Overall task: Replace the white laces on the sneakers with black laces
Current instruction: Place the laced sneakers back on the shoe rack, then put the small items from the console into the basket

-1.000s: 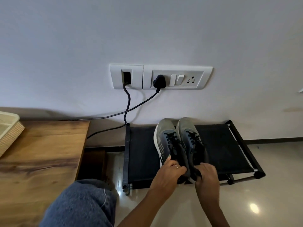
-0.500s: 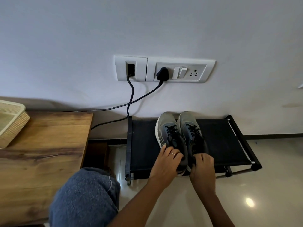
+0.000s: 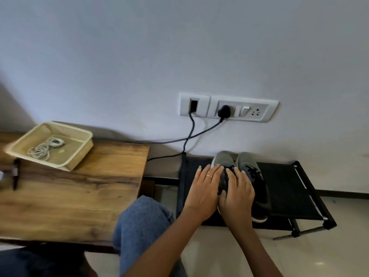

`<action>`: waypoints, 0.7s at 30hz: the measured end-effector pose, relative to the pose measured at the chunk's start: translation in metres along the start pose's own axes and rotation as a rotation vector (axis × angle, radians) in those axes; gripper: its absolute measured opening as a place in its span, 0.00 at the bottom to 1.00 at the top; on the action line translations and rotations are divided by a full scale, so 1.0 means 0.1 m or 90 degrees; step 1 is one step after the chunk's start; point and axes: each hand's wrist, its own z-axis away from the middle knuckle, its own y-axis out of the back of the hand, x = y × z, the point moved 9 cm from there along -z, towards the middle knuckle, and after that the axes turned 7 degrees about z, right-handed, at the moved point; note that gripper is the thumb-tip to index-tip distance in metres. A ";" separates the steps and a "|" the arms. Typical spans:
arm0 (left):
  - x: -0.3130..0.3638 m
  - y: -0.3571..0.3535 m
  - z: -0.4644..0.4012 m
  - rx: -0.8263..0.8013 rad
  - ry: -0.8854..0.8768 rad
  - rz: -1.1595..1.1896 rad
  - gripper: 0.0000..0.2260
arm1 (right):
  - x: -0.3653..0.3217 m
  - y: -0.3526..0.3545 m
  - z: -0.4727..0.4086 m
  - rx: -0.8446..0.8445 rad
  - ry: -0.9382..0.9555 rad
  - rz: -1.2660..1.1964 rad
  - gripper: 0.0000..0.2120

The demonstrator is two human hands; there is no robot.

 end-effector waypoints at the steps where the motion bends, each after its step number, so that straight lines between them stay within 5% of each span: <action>1: -0.07 0.14 0.02 0.017 0.007 0.003 0.30 | -0.12 0.02 -0.03 -0.002 0.014 -0.015 0.31; 14: -2.16 2.50 1.22 0.238 0.333 -0.006 0.32 | -3.02 -0.03 0.20 -0.011 0.413 -0.222 0.26; 21: -3.43 3.21 2.27 0.420 0.580 -0.034 0.23 | -4.50 -0.40 0.67 -0.111 0.590 -0.224 0.23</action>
